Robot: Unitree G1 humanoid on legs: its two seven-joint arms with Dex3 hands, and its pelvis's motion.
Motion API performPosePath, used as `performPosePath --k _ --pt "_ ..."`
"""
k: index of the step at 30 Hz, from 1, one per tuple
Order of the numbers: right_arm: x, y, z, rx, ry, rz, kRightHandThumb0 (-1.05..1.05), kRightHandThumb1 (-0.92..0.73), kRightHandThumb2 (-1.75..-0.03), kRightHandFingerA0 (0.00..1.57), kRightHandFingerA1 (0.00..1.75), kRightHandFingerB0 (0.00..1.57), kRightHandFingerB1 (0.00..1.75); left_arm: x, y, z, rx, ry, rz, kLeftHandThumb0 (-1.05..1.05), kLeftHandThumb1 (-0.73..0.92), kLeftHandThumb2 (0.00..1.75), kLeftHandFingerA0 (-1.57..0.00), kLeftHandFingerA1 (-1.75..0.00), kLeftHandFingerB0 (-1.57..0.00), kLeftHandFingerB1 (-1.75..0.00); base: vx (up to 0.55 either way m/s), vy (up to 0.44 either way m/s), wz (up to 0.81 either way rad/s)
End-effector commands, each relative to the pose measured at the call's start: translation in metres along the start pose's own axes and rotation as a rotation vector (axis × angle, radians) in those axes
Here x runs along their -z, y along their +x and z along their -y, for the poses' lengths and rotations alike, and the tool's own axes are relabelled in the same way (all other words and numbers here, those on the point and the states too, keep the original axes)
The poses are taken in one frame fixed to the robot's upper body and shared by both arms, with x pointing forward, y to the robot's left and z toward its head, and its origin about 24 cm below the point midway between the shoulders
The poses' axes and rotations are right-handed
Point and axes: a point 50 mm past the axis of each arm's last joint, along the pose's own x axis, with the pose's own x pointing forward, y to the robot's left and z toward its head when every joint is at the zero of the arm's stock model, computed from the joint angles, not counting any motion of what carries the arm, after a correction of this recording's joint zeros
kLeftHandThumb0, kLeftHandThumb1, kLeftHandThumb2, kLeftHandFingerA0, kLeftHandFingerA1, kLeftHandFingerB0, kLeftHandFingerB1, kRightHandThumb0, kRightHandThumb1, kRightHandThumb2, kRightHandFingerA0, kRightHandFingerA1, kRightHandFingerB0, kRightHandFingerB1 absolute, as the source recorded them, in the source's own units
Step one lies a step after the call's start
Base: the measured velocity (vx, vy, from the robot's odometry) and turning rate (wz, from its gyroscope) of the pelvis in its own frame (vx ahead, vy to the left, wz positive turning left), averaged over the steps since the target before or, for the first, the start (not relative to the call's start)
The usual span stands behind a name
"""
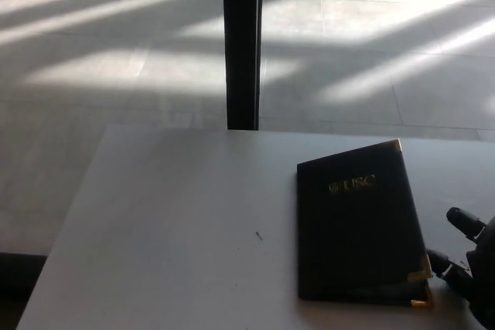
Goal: There is a diary kept infront of the robot and the robot uses its right hand to grab its cover and puses it to the left to open it.
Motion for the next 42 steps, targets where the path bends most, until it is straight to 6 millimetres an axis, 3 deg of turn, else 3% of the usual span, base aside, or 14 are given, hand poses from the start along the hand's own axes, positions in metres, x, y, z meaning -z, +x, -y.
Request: performPosePath --k 1,9,10,12,14,15,16,27,28,29,30,32,33,42 --pt "0.003 -0.001 -0.010 -0.019 -0.060 -0.008 -0.97 -0.92 -0.74 0.63 0.87 0.51 0.70 -0.007 0.000 -0.005 -0.020 -0.010 0.031 -1.00 0.79 1.62 -0.43 -1.23 0.00 -0.91 0.00 0.000 0.00" --pt "0.017 -0.009 -0.029 -0.081 -0.084 -0.049 -0.94 -0.92 -0.75 0.64 0.89 0.51 0.73 -0.009 0.001 -0.003 -0.022 -0.014 0.033 -1.03 0.83 1.64 -0.46 -1.27 0.00 -0.92 0.00 0.000 0.00" --pt "0.022 -0.010 -0.031 -0.097 -0.093 -0.058 -0.92 -0.72 -1.14 0.62 0.87 0.53 0.76 -0.009 0.001 -0.003 -0.032 -0.024 0.032 -0.99 0.81 1.61 -0.46 -1.24 0.00 -0.90 0.00 0.000 0.00" --pt "0.027 -0.013 -0.037 -0.117 -0.099 -0.077 -0.93 -0.92 -0.74 0.62 0.89 0.50 0.74 -0.011 0.001 -0.003 -0.030 -0.028 0.032 -1.05 0.82 1.64 -0.54 -1.32 0.00 -0.94 0.00 0.000 0.00" --pt "0.029 -0.014 -0.040 -0.134 -0.102 -0.079 -0.93 -0.92 -0.73 0.63 0.88 0.50 0.73 -0.012 0.001 -0.002 -0.021 -0.020 0.035 -1.05 0.81 1.64 -0.55 -1.34 0.00 -0.95 0.00 0.000 0.00" --pt "0.030 -0.017 -0.047 -0.160 -0.112 -0.090 -0.90 -0.71 -1.12 0.62 0.85 0.52 0.74 -0.013 0.001 -0.002 -0.011 -0.011 0.039 -0.98 0.76 1.60 -0.43 -1.23 0.00 -0.91 0.00 0.000 0.00" --pt "0.030 -0.019 -0.052 -0.175 -0.117 -0.094 -0.93 -0.92 -0.74 0.64 0.87 0.50 0.71 -0.013 0.001 -0.002 -0.016 -0.009 0.040 -0.98 0.76 1.59 -0.46 -1.24 0.00 -0.90 0.00 0.000 0.00" --pt "0.014 -0.039 -0.107 -0.394 -0.142 -0.013 -0.93 -0.92 -0.68 0.67 0.77 0.52 0.64 -0.018 0.002 -0.003 -0.020 -0.011 0.047 -0.91 0.74 1.55 -0.40 -1.16 0.00 -0.87 0.00 0.000 0.00" --pt "0.010 -0.041 -0.114 -0.423 -0.153 0.009 -0.92 -0.92 -0.70 0.67 0.78 0.51 0.64 -0.018 0.002 -0.004 -0.020 -0.022 0.047 -1.05 0.92 1.18 -0.28 -1.65 -0.16 -1.33 0.00 0.000 0.00" --pt "0.010 -0.042 -0.114 -0.422 -0.152 0.008 -0.92 -0.92 -0.70 0.67 0.78 0.51 0.64 -0.018 0.002 -0.003 -0.019 -0.019 0.048 -1.05 0.92 1.18 -0.28 -1.65 -0.16 -1.33 0.00 0.000 0.00" --pt "-0.002 -0.045 -0.135 -0.476 -0.212 0.072 -0.93 -0.92 -0.70 0.69 0.75 0.54 0.63 -0.018 0.002 -0.004 -0.038 0.002 0.046 -1.00 0.81 1.62 -0.48 -1.26 0.00 -0.91 0.00 0.000 0.00" --pt "-0.009 -0.048 -0.149 -0.517 -0.254 0.117 -0.89 -0.72 -1.15 0.68 0.77 0.51 0.68 -0.018 0.002 -0.005 -0.033 0.006 0.046 -0.96 0.76 1.58 -0.42 -1.20 0.00 -0.89 0.00 0.000 0.00" --pt "-0.012 -0.048 -0.154 -0.525 -0.274 0.132 -0.93 -0.92 -0.72 0.71 0.74 0.54 0.62 -0.018 0.002 -0.005 -0.035 0.008 0.044 -0.96 0.77 1.58 -0.40 -1.19 0.00 -0.89 0.00 0.000 0.00" --pt "-0.028 -0.036 -0.175 -0.538 -0.451 0.260 -0.94 -0.92 -0.70 0.67 0.76 0.50 0.63 -0.022 0.002 0.000 -0.005 0.011 0.057 -0.92 0.68 1.51 -0.34 -1.13 0.00 -0.87 0.00 0.000 0.00"
